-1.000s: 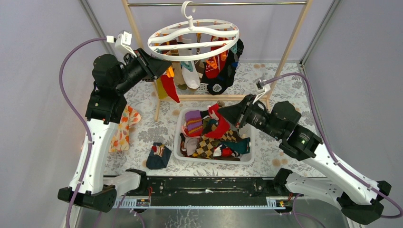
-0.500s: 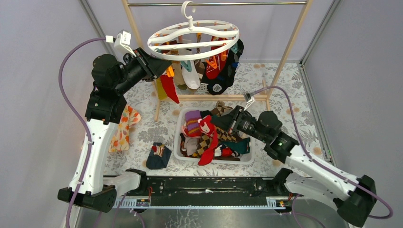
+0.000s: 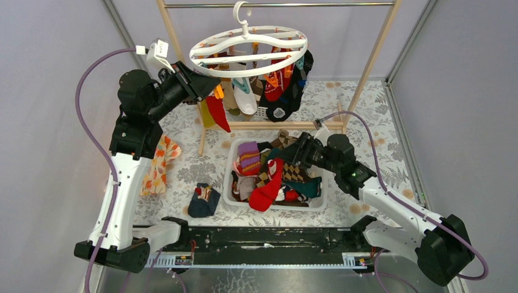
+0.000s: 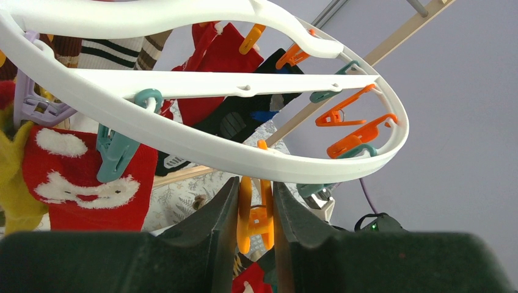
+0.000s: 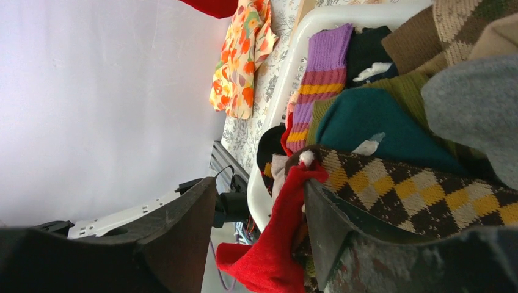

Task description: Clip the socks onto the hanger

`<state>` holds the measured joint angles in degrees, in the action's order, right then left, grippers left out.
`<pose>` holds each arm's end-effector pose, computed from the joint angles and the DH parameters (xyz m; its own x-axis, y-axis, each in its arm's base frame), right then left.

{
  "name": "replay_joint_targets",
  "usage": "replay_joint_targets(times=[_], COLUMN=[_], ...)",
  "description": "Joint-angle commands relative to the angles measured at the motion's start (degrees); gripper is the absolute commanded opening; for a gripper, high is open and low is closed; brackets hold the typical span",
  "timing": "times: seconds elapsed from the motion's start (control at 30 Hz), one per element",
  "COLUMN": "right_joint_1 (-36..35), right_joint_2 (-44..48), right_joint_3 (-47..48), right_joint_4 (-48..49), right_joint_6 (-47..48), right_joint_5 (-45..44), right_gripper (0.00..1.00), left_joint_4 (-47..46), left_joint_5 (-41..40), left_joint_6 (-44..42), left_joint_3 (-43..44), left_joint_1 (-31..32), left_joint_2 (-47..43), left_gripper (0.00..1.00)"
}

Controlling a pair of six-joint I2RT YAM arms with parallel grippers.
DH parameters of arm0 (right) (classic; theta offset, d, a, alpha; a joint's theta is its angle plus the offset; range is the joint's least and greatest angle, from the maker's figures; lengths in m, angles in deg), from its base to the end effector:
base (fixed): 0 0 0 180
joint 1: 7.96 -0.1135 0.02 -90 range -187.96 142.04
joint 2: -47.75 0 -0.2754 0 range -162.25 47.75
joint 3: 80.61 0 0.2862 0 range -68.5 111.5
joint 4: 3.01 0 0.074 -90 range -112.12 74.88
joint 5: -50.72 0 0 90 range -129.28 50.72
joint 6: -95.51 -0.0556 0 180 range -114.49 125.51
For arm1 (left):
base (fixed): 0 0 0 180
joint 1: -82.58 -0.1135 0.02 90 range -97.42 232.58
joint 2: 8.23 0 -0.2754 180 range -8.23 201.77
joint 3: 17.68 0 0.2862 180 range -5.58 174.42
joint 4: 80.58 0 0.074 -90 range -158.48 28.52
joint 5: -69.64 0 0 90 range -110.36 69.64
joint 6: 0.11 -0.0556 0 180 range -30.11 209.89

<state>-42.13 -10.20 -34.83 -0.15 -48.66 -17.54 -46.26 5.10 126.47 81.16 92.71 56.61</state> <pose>0.2181 0.1730 0.2663 -0.7465 0.4035 -0.5291 -0.3739 0.4034 0.8352 0.2561 -0.0700 0.5221 -0.3512 -0.4838 -0.8016 0.4641 0.6536 -0.5979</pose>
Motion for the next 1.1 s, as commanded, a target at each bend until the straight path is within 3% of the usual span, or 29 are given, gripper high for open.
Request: replay_joint_targets(times=[0.0, 0.3, 0.4, 0.5, 0.63, 0.73, 1.07], right_joint_1=[0.2, 0.2, 0.2, 0.2, 0.2, 0.2, -0.3], right_joint_2=[-1.7, -7.4, -7.3, -5.1, -1.8, -2.6, -17.9], right_joint_3=[5.3, 11.7, 12.8, 13.0, 13.3, 12.3, 14.1], right_joint_4=[-4.8, -15.5, -15.8, -9.7, 2.8, 18.3, 65.7], right_joint_6=[3.9, 9.9, 10.5, 10.0, 8.3, 2.7, -21.0], right_joint_5=[1.6, 0.9, 1.2, 1.9, 6.7, 13.6, 20.3], right_gripper=[0.60, 0.48, 0.26, 0.05, 0.00, 0.00, 0.00], left_joint_4=[-3.7, -3.6, -3.7, -3.6, -3.7, -3.8, -7.3], left_joint_5=[0.3, 0.3, 0.4, 0.6, 1.2, 2.3, 11.2], left_joint_6=[0.3, 0.1, 0.1, 0.1, 0.7, 1.6, 8.2], left_joint_3=[-0.5, -0.9, -0.8, -0.5, 0.3, 1.0, 1.3], left_joint_1=[0.1, 0.1, 0.1, 0.1, 0.1, 0.1, 0.0], left_joint_2=[-1.4, -1.7, -1.6, -1.4, -1.0, -0.5, 1.1], left_gripper=[0.06, 0.06, 0.05, 0.05, 0.05, 0.05, 0.05])
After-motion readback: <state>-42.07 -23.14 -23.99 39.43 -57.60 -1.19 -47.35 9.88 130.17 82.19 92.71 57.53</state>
